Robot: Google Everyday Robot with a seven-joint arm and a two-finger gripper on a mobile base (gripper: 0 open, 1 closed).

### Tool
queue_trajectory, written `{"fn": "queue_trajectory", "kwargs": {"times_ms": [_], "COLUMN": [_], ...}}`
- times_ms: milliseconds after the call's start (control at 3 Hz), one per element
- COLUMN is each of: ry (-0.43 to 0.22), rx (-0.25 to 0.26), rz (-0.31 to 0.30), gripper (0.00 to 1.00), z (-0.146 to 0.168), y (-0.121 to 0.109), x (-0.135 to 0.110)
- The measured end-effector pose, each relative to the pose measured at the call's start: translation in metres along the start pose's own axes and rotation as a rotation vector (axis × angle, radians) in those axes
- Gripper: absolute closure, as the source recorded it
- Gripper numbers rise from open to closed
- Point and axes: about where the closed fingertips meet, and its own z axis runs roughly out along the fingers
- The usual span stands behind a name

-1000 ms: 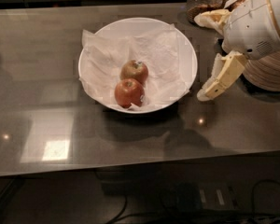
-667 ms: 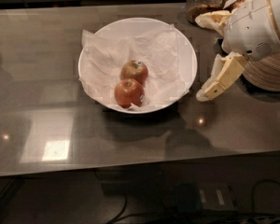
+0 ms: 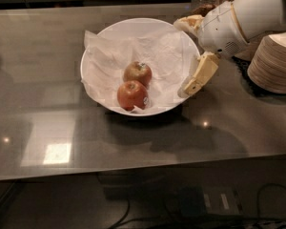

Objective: Pick apple from white bowl

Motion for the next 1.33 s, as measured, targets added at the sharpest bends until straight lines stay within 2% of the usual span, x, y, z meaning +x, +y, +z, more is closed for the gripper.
{"fn": "queue_trajectory", "kwargs": {"times_ms": [333,1000,1333], "ry": [0.001,-0.011,-0.050], "rx": [-0.019,-0.048,-0.078], "rz": [-0.015,-0.051,-0.068], "gripper": [0.05,0.52,0.57], "z": [0.015,0.044,0.063], "y": [-0.010,-0.033,-0.041], "x": [-0.001,-0.003,-0.007]}}
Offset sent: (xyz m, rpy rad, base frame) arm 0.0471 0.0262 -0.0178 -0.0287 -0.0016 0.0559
